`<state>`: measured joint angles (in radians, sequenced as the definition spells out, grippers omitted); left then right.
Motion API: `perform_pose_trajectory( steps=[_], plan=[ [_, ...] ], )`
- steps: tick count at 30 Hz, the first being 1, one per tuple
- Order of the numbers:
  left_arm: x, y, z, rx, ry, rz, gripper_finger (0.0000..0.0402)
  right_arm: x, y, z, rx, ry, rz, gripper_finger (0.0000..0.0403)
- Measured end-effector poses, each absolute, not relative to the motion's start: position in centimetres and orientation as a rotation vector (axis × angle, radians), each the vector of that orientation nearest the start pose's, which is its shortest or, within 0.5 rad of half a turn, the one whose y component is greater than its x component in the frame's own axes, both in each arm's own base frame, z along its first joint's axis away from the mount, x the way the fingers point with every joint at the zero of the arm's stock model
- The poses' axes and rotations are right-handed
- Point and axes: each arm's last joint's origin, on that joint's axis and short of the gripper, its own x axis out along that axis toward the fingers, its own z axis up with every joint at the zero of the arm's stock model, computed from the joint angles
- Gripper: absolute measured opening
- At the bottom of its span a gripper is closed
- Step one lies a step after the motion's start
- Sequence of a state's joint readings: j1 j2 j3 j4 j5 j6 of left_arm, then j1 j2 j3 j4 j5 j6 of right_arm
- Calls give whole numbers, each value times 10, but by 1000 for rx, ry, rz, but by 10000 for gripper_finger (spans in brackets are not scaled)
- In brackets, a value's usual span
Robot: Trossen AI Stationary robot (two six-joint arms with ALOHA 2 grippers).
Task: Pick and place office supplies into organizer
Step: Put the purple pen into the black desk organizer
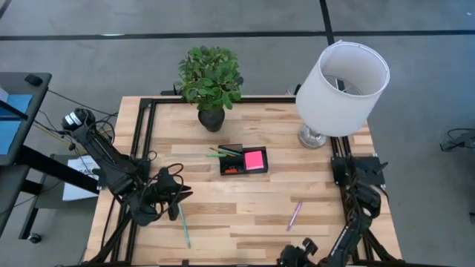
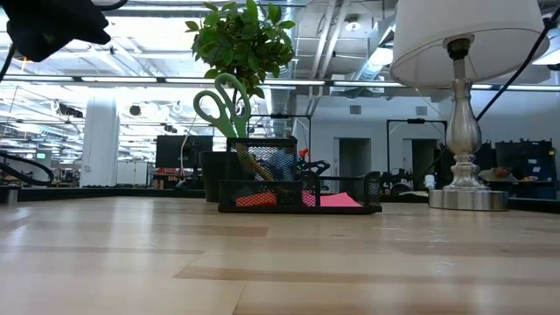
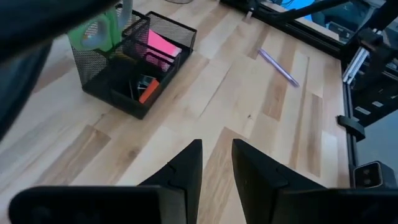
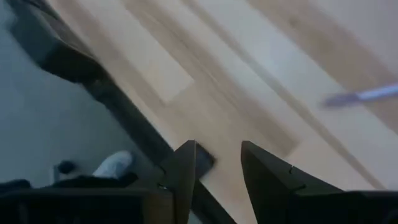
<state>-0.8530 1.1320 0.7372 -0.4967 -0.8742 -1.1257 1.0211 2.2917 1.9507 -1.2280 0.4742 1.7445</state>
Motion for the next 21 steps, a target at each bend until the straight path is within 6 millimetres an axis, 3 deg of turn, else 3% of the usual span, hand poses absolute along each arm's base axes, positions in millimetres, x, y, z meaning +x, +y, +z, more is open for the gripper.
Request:
perform_pose_trajectory(
  steps=[5,8,12,17,21],
  plan=[
    [157,-142,236,-412,479,333,80,245,346,184,392,1100,-822,122],
    [157,-142,236,-410,481,332,80,245,333,188,310,1009,-917,122],
    [157,-142,236,-408,483,333,80,257,331,187,308,945,-862,122],
    [156,-142,235,-404,493,330,80,270,330,166,316,985,-890,122],
    [155,-141,234,-390,502,335,80,271,330,160,341,995,-895,122]
  ],
)
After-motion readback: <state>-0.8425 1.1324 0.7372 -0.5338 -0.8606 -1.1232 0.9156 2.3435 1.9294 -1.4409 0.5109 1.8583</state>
